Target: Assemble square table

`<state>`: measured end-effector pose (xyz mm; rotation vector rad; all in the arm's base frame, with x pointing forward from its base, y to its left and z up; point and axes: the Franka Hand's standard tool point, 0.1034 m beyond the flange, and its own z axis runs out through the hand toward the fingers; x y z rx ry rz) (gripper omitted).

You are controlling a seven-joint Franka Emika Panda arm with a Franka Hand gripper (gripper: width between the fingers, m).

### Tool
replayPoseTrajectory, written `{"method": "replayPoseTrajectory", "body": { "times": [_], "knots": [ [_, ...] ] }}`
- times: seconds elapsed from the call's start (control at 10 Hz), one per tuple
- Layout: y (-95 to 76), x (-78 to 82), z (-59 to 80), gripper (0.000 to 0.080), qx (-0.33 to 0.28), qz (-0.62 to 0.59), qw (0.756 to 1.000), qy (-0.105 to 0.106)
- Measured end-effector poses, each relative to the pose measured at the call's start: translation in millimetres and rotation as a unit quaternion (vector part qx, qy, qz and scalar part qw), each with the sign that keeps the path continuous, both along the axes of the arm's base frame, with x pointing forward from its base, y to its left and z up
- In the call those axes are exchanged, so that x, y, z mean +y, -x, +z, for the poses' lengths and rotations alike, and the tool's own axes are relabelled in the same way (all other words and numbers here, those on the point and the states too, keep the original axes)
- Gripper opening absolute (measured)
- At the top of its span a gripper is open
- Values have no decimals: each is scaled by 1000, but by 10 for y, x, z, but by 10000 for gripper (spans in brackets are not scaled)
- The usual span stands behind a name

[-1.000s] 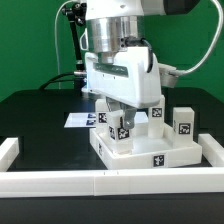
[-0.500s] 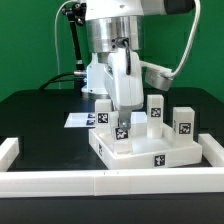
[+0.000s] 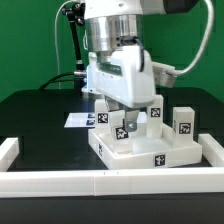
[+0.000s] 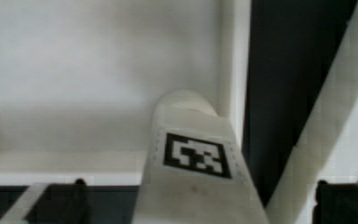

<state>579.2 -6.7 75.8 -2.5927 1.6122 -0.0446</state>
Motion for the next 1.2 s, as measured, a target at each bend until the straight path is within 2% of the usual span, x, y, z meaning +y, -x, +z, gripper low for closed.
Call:
{"method": "replayPoseTrajectory", "body": {
  "times": [0.2,0.5,0.7,0.9,1.0,1.2],
  "knots": [
    [5,18,-6,647,-6,101,995,7],
    [12,18,-6,649,-13,233,972,17],
    [14,3,-4,649,-19,335,942,24],
    [20,-23,2,649,-22,442,896,32],
    [18,-38,7,649,-23,459,887,34],
    [13,-45,15,649,-23,515,856,43]
  ]
}}
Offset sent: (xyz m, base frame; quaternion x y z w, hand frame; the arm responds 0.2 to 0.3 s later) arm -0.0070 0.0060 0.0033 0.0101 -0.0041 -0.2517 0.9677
